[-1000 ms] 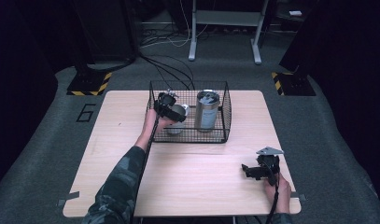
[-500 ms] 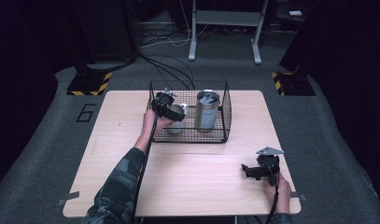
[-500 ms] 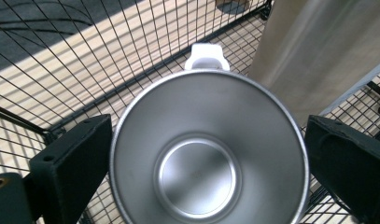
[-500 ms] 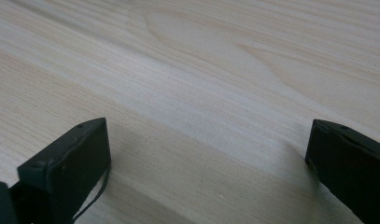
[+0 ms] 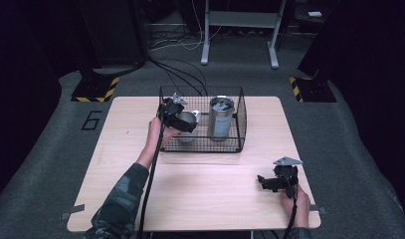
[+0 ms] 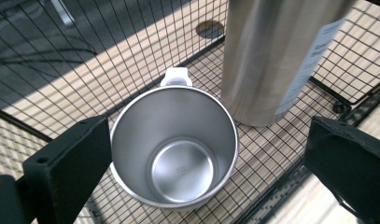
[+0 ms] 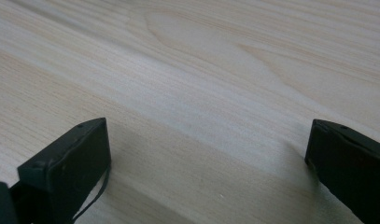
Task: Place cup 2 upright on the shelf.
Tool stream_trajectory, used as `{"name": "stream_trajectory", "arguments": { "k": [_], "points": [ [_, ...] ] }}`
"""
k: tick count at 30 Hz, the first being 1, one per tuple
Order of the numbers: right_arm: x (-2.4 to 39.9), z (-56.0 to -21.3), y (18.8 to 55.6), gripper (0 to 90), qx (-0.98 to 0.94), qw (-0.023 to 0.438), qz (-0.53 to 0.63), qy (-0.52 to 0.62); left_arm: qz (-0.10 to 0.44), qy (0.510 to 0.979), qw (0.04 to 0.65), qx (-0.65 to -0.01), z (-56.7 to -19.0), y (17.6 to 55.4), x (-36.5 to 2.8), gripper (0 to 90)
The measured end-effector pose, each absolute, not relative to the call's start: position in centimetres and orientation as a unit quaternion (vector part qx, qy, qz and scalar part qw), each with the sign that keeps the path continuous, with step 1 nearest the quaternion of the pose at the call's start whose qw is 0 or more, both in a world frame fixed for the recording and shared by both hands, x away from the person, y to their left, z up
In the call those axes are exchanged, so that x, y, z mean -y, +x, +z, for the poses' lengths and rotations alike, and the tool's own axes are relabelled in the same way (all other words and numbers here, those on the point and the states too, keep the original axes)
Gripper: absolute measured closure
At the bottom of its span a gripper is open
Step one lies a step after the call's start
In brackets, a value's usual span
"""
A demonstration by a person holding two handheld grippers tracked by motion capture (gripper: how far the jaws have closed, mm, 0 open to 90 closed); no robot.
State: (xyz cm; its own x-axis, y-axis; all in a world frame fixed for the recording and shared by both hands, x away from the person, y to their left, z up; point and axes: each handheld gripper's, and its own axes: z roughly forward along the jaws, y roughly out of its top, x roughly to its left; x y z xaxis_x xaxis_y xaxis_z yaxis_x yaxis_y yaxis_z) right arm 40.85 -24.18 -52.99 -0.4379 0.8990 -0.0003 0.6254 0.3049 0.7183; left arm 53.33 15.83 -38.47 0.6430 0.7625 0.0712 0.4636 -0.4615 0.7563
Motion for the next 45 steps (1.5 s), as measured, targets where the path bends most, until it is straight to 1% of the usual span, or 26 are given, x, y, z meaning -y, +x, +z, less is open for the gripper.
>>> {"name": "stream_trajectory", "arguments": {
  "k": [5, 12, 22, 28, 30, 33, 37, 43, 45],
  "points": [
    [24.2, -53.0, 40.8, 0.0, -0.782, 0.207, 0.329, 0.486, 0.215, 0.830, 0.380, -0.348, -37.7, 51.1, -16.6, 1.1],
    [24.2, -53.0, 40.8, 0.0, -0.780, 0.207, 0.331, 0.489, 0.241, 0.834, 0.384, -0.315, -37.3, 47.5, -17.7, 1.0],
    [24.2, -53.0, 40.8, 0.0, -0.780, 0.207, 0.331, 0.489, 0.257, 0.824, 0.403, -0.304, -38.3, 42.3, -19.7, 0.3],
    [24.2, -53.0, 40.9, 0.0, -0.780, 0.207, 0.331, 0.489, 0.275, 0.820, 0.395, -0.309, -40.5, 39.4, -21.1, 0.2],
    [24.2, -53.0, 40.9, 0.0, -0.780, 0.207, 0.331, 0.489, 0.266, 0.822, 0.391, -0.318, -41.6, 38.6, -21.9, 0.2],
    [24.2, -53.0, 40.9, 0.0, -0.780, 0.208, 0.331, 0.489, 0.263, 0.829, 0.366, -0.330, -43.6, 37.6, -23.1, 0.2],
    [24.2, -53.0, 40.9, 0.0, -0.780, 0.207, 0.331, 0.489, 0.242, 0.830, 0.346, -0.364, -46.5, 36.7, -24.9, 0.2],
    [24.2, -53.0, 40.9, 0.0, -0.780, 0.208, 0.331, 0.490, 0.220, 0.823, 0.322, -0.414, -50.6, 35.7, -27.5, 0.2],
    [24.2, -53.0, 40.9, 0.0, -0.780, 0.207, 0.331, 0.489, 0.213, 0.816, 0.323, -0.429, -51.5, 35.5, -28.1, 0.2]
  ]
}}
